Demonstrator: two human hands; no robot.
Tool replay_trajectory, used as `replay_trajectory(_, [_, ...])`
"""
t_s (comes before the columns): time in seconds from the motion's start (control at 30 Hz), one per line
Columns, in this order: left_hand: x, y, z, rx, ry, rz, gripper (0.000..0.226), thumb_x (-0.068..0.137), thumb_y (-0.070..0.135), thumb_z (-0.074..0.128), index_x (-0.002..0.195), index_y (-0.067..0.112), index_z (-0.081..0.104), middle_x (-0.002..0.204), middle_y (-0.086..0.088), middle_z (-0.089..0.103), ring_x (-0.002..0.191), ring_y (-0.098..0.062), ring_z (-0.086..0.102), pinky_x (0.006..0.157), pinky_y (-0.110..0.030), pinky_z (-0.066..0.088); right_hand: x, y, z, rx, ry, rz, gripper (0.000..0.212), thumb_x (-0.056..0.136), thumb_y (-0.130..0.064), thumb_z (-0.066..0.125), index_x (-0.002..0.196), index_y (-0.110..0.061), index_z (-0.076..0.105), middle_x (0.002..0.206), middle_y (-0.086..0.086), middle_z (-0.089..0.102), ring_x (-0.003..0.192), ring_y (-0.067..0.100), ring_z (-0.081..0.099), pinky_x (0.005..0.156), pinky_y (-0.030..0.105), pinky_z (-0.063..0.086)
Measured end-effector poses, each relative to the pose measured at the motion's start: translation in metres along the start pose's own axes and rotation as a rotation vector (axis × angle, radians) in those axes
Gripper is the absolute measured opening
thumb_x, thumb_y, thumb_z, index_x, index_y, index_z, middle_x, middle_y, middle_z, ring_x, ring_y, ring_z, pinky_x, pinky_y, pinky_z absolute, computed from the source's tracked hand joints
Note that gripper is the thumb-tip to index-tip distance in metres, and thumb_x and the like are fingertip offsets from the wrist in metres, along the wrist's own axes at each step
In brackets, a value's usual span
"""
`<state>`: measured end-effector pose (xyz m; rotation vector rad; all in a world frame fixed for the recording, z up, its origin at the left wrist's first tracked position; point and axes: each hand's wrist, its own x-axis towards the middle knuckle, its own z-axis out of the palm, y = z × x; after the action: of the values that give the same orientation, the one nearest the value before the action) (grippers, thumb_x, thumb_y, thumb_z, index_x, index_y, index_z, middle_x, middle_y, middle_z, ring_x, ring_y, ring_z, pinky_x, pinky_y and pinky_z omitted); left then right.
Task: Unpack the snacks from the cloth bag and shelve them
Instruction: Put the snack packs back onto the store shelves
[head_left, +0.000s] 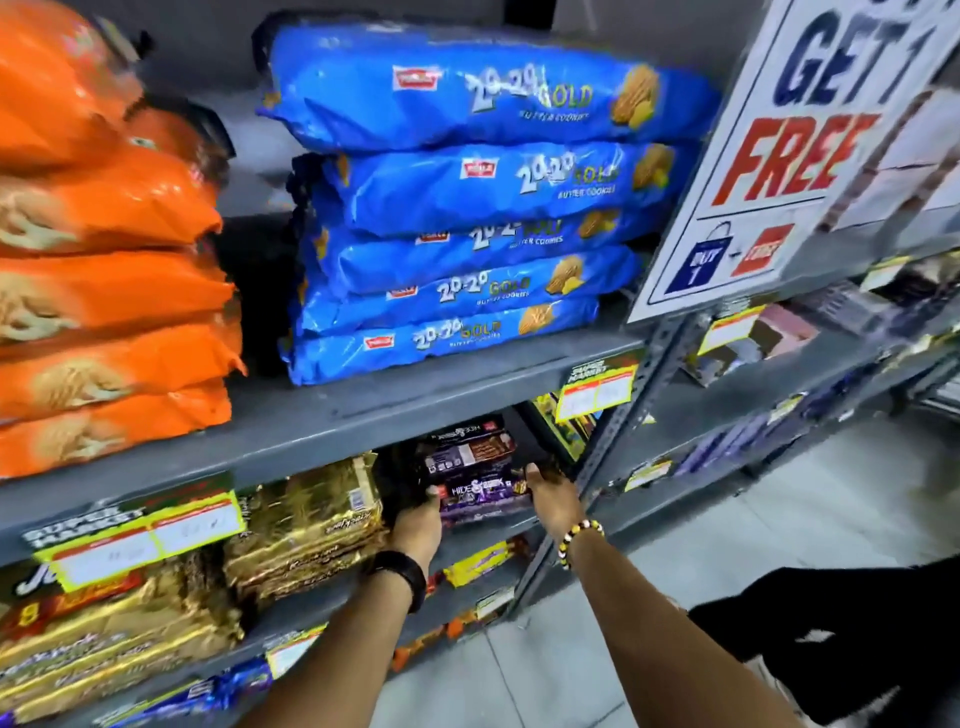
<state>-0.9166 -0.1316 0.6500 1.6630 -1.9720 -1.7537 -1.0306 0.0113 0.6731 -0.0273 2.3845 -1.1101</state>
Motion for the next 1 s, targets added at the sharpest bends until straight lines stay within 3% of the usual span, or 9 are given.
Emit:
replay_trajectory(0.1, [0.004,0.001,0.009,0.028,0.055,-0.002,0.060,0.100,0.051,0.042,0.130,0.002,0.059,0.130,-0.023,0.061,0.118,-0.040,0.056,0.079,-0.030,0.034,0.017,0.003,0.002,-0.035,-0.043,-0.019,0.058,0.098,-0.055,0.036,0.113,-0.007,0.066,0.119,0.021,0.064,0.105,0.038,0.059,0.085,0.037,0.043])
replay_trajectory(0.23, [0.006,0.003,0.020,-0.018,0.072,-0.057,0.063,0.100,0.050,0.041,0.126,-0.005,0.058,0.079,-0.016,0.061,0.070,-0.029,0.055,0.060,-0.031,0.035,0.037,0.008,0.001,-0.039,-0.061,-0.052,0.061,0.099,-0.052,0.037,0.100,0.000,0.068,0.100,0.028,0.067,0.080,0.037,0.060,0.071,0.039,0.042])
replay_trajectory(0.37, [0.010,-0.001,0.029,0.019,0.072,-0.067,0.065,0.103,0.049,0.031,0.122,-0.006,0.061,0.123,-0.026,0.064,0.111,-0.040,0.060,0.076,-0.030,0.036,0.050,0.016,0.004,-0.026,-0.084,-0.087,0.061,0.098,-0.054,0.040,0.090,0.000,0.068,0.082,0.024,0.066,0.069,0.033,0.057,0.065,0.035,0.037])
replay_trajectory(0.53, [0.013,-0.002,0.033,-0.042,0.113,-0.068,0.069,0.101,0.053,0.031,0.124,-0.005,0.060,0.119,-0.027,0.064,0.107,-0.041,0.060,0.083,-0.036,0.042,0.058,0.018,0.008,-0.002,-0.074,-0.137,0.056,0.096,-0.053,0.047,0.093,-0.003,0.071,0.096,0.024,0.070,0.090,0.040,0.063,0.070,0.034,0.040])
replay_trajectory(0.63, [0.014,0.000,0.033,-0.097,0.098,-0.123,0.071,0.099,0.058,0.030,0.123,-0.002,0.060,0.088,-0.015,0.064,0.076,-0.029,0.055,0.072,-0.034,0.041,0.062,0.020,0.012,-0.042,-0.045,-0.166,0.065,0.096,-0.054,0.045,0.074,0.004,0.063,0.083,0.033,0.066,0.080,0.045,0.062,0.062,0.037,0.038])
replay_trajectory(0.7, [0.014,-0.001,0.035,-0.096,0.104,-0.131,0.068,0.100,0.057,0.031,0.126,0.000,0.058,0.076,-0.006,0.057,0.069,-0.026,0.051,0.071,-0.032,0.038,0.061,0.020,0.013,-0.075,-0.031,-0.188,0.068,0.097,-0.053,0.043,0.074,0.008,0.062,0.082,0.034,0.065,0.078,0.046,0.062,0.063,0.042,0.045])
replay_trajectory(0.8, [0.010,-0.001,0.036,-0.093,0.114,-0.114,0.066,0.100,0.056,0.030,0.128,0.003,0.057,0.083,-0.010,0.060,0.076,-0.028,0.054,0.077,-0.031,0.037,0.061,0.020,0.012,-0.085,-0.025,-0.196,0.065,0.098,-0.051,0.043,0.081,0.007,0.066,0.085,0.031,0.067,0.080,0.044,0.062,0.071,0.043,0.051])
replay_trajectory(0.93, [0.011,-0.001,0.039,-0.082,0.117,-0.096,0.063,0.102,0.053,0.027,0.123,0.003,0.059,0.084,-0.014,0.063,0.072,-0.026,0.055,0.075,-0.033,0.040,0.061,0.019,0.011,-0.104,-0.055,-0.213,0.060,0.099,-0.050,0.040,0.066,-0.004,0.057,0.082,0.030,0.066,0.079,0.044,0.062,0.064,0.040,0.044])
replay_trajectory(1.0, [0.013,0.000,0.040,-0.070,0.121,-0.087,0.063,0.103,0.051,0.026,0.123,0.002,0.059,0.096,-0.020,0.067,0.083,-0.032,0.060,0.078,-0.034,0.043,0.062,0.019,0.009,-0.106,-0.072,-0.211,0.063,0.100,-0.051,0.038,0.070,0.000,0.059,0.083,0.030,0.066,0.080,0.044,0.062,0.064,0.040,0.043])
